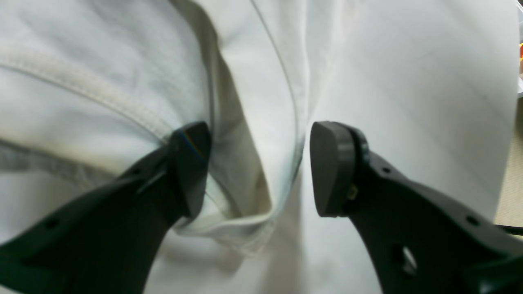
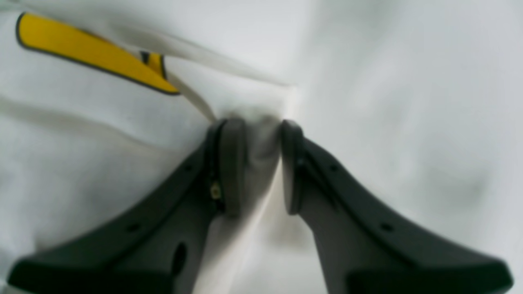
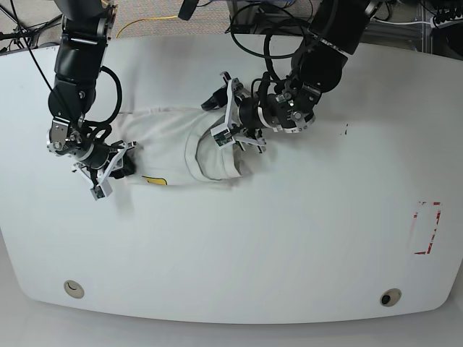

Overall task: Fold the T-shirt properly
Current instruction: 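Pull the bundle with the left gripper while the right gripper holds its edge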

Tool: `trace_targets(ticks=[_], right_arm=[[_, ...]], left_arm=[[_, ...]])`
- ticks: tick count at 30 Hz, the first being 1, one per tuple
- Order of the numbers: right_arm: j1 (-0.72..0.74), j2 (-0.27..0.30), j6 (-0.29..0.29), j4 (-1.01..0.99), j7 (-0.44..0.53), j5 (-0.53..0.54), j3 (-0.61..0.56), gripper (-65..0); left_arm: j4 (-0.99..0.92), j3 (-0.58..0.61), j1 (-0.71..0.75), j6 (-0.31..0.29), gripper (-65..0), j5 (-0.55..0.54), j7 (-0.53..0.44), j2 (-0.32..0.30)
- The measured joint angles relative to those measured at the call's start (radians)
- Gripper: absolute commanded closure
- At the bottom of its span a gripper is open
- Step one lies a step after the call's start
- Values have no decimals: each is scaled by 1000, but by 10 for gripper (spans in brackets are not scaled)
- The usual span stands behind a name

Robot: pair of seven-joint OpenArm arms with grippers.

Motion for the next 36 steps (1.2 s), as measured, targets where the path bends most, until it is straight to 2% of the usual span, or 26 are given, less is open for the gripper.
trace_targets(ticks=[5,10,15,19,27,31,36], right_arm=[[-46,6,4,14,28,29,17,-136],[-136,-20,8,124,-2,28,67,-136],[-236,-93,-7,296,-86,1,95,-136],[-327,-159,-9,428,-137,-6,90,-136],[-383,-260,-4,655,-316,-13,85,-136],[-371,-254,0,732,-368,-11,91,-136],[-340,-191,0,748,-389,-11,93,-136]], left_arm=[[-18,5,-50,-4,-365,-1,-3,-49],[-39,6,-123,-3,-367,8,18,-85],[-133,3,-219,0,-367,34,46,-93],[-211,4,-288,-70,-367,37,51,-92],[-209,-3,-349,-74,-367,37,49,-93],[-132,-3,-346,-75,-367,38,58,-96],[-5,-6,-307,-74,-367,35,60,-99]])
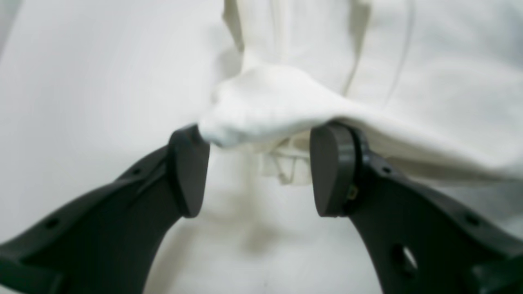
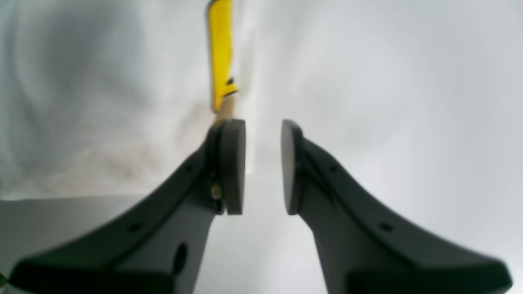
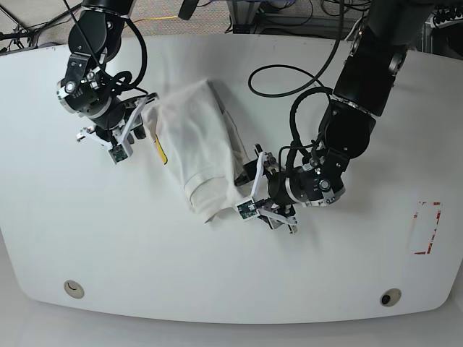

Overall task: Fold the T-shirt properly
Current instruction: 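Pull the bundle with the left gripper while the right gripper holds its edge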

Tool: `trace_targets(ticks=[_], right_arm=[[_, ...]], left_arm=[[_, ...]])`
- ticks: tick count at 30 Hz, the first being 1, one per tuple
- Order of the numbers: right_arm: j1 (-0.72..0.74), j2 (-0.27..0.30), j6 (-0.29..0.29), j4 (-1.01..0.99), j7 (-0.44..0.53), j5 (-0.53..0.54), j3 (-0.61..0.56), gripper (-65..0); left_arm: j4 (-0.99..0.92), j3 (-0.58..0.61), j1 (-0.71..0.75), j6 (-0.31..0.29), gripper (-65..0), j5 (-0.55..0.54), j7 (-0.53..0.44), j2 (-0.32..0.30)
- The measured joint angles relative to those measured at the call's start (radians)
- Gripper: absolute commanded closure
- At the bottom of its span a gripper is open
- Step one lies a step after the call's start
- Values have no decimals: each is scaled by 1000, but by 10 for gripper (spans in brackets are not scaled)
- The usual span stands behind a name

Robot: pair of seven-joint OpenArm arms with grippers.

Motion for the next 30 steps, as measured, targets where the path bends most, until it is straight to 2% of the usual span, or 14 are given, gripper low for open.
trace_targets(ticks=[5,9,12,16,24,27,30], right_arm=[[33,41,0,-92,25,-3,-2,-136],[44,49,0,-182,102,4,-1,-136],[40,49,0,-238,110,-7,-6,-136],[23,33,0,-244,116,-6,-8,-136],[-64,-53,0,-172,117,-9,-9,-136],[-99,-77,-1,-132,113,-12,-51,-136],[-122,-86,-1,-106,110,-18,-153,-136]], left_arm=[[112,2,95,-3,-367,6,27,-5],[191,0,168,-2,-367,6,28,-8],[222,2,220,-4,-367,5,25,-8],[270,-23,284,-4,-367,2,26,-16],[330,-112,348,0,-367,14,28,-40],[351,-109,356,-1,-367,12,27,-38],[351,-108,356,-2,-367,10,28,-32]])
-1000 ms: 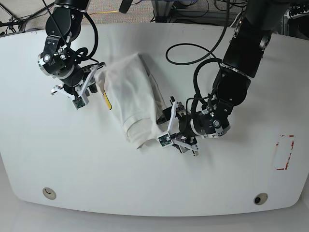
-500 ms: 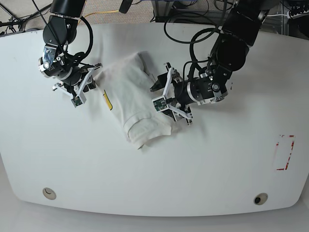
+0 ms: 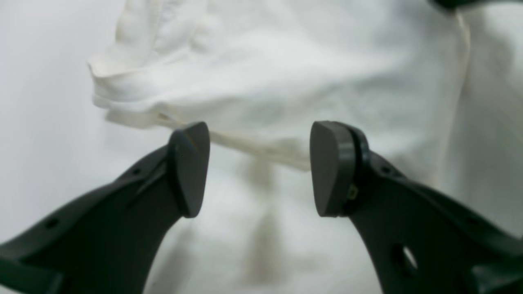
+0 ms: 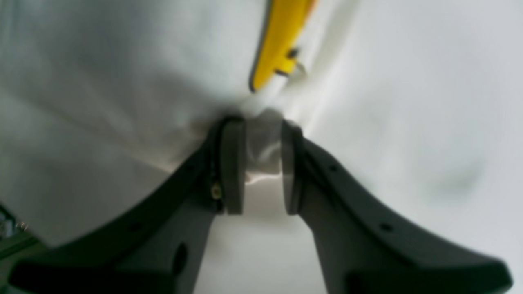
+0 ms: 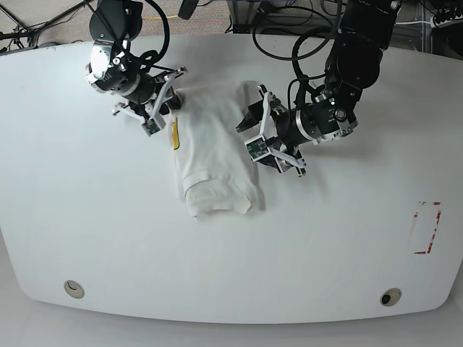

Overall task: Fold the T-shirt properly
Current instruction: 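Pull the bundle with the left gripper while the right gripper holds its edge, then release the right gripper and grasp the bundle with the left gripper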

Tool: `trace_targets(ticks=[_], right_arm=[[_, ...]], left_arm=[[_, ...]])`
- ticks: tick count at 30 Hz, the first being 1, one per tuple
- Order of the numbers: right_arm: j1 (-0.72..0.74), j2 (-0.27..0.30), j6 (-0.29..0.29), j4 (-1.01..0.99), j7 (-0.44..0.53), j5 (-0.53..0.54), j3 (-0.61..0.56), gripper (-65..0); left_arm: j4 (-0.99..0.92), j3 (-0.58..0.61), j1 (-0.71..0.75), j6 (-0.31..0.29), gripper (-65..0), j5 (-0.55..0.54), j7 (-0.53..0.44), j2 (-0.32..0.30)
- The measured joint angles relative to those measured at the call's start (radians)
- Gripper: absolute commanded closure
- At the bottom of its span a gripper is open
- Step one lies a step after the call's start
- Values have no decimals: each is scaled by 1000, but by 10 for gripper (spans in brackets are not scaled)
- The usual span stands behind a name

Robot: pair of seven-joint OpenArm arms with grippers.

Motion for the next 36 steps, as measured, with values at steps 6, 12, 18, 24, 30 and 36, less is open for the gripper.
trace_targets(ticks=[6,12,18,24,30,36], right_arm=[[-34,-43,4,32,7,27,-88,-136],[-33,-25,3,50,3,13,-2,-136],[-25,18,2,78,7,36,12,-136],[-14,45,1,78,-2,14,21,-136],[-7,35,1,79,3,23,16,-136],[1,36,1,79,0,20,19,-136]], left_arm=[[0,-2,2,39,-369,3,4,18],[-9,7,-8,249,-393,-10,-8,85],[-26,3,-34,451,-528,0,-5,151],[-84,64,-36,560,-542,-4,-4,181],[-123,153,-35,563,-542,148,-37,186],[-256,195,-27,554,-542,221,-127,192]])
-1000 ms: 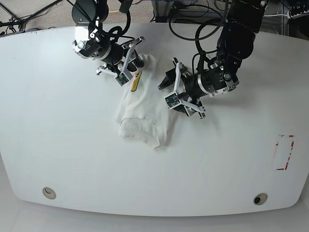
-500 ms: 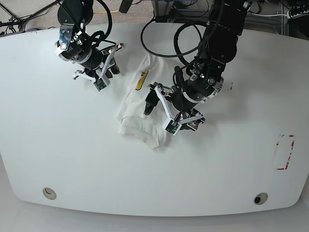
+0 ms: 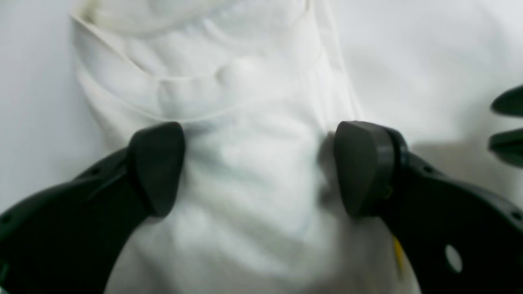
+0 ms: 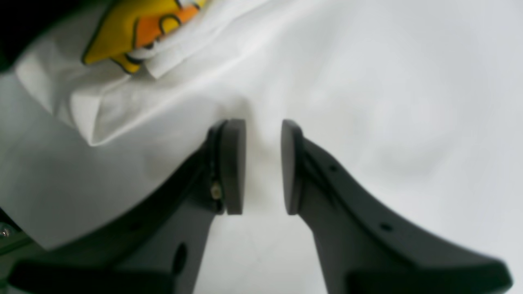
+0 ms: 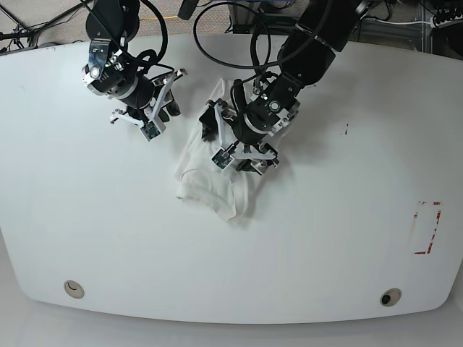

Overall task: Fold the T-shirt properly
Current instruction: 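Release the right gripper and grasp the bundle with the left gripper, then carry the folded shirt with the left gripper to the table's red-marked corner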

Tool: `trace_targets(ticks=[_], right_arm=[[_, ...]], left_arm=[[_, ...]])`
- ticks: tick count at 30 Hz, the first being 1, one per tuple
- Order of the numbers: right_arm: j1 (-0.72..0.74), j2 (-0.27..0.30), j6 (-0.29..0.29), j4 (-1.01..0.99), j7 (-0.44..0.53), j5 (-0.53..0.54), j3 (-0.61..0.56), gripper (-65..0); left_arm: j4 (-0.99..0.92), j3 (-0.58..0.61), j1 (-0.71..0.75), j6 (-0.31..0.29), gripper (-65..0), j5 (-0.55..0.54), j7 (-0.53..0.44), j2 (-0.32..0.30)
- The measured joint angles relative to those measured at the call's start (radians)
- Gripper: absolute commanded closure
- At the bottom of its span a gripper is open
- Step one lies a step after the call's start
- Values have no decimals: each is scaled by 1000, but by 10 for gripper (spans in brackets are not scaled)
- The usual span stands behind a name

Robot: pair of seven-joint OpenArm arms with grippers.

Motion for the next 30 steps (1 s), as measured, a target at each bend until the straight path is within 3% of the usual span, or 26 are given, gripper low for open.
trace_targets(ticks=[11,19,23,30], right_arm=[[13,-2,0,-2,-1,-1,98,-136],[50,3,0,-2,-77,-3,188,-136],[58,2,0,-2,-76,8,191,-136],[57,4,0,0,-79,0,213,-136]], left_arm=[[-121,-154,0,-14,-542,-29,-117,-20],[-115,-282,50,-45,-543,-82,-243,-192],[-113,-422,76,-165,-542,-92,-252,-280],[-179,-666,103,-298,-542,-98,-249,-422]])
